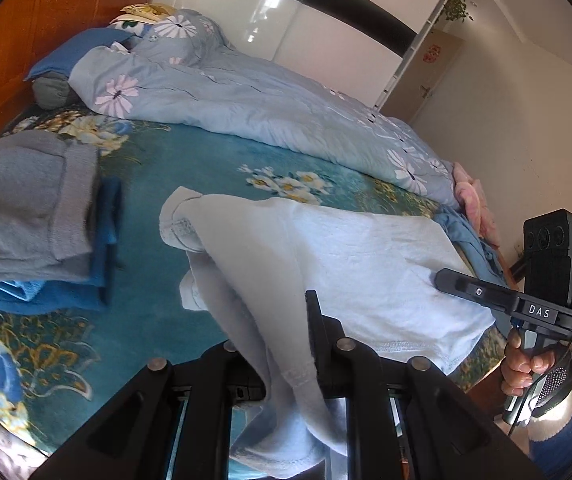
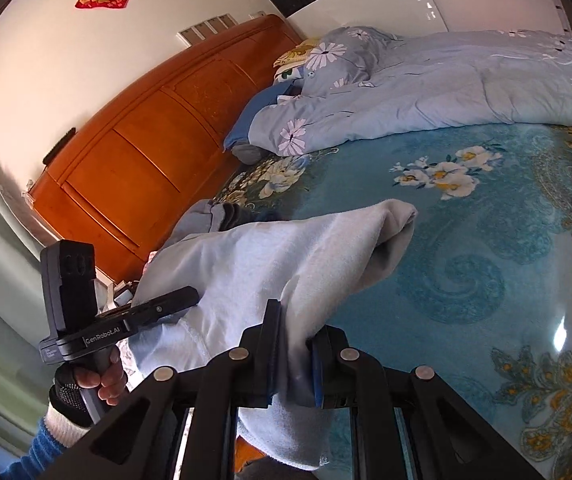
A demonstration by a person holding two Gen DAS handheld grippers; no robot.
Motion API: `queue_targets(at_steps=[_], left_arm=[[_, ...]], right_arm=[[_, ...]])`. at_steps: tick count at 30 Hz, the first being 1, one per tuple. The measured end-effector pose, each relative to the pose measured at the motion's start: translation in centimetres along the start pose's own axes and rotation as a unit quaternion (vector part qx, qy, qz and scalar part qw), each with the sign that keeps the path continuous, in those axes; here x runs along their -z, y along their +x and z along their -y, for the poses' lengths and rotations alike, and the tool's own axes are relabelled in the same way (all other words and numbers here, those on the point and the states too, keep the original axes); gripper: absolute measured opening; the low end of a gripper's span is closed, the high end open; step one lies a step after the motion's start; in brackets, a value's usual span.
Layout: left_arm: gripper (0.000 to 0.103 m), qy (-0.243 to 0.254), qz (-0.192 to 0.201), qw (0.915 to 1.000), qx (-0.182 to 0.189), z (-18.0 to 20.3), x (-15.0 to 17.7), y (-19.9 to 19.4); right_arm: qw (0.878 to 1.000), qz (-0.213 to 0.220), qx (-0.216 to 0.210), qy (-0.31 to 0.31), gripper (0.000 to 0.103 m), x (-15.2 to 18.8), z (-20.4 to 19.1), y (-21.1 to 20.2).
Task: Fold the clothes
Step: 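Grasp the folded shirt with both grippers and lift it toward the headboard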
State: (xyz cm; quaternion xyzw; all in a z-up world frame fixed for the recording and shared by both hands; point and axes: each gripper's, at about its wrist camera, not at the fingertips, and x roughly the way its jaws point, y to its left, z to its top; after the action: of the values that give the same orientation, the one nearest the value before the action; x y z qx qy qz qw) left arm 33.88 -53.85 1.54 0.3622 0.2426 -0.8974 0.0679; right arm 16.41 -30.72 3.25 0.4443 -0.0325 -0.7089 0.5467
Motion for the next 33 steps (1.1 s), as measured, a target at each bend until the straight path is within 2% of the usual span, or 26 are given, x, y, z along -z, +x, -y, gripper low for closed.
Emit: queue_targets(at_steps=[11,21,33], left_arm=[[0.015,-0.017,0.024,0.9983,-0.05,-9.1,-3.4,-4.1],[0.015,-0.021,0.036,0.9935,-0.106,-16.6,-7.1,-7.2],[0.015,-0.022,0.043,0.9882,-0.146,-24.1,-10.0,-7.9]], right_arm=[[0.998,-0.028,-0.035,-0.04,0.014,-4.6,-7.1,8.3],[0.994,-0.041,-0.078,-0.064,0.014,-8.0,-14.3,15.4],[0.991,-0.05,-0.097,-0.074,0.014,-10.1,-18.3,23.1]])
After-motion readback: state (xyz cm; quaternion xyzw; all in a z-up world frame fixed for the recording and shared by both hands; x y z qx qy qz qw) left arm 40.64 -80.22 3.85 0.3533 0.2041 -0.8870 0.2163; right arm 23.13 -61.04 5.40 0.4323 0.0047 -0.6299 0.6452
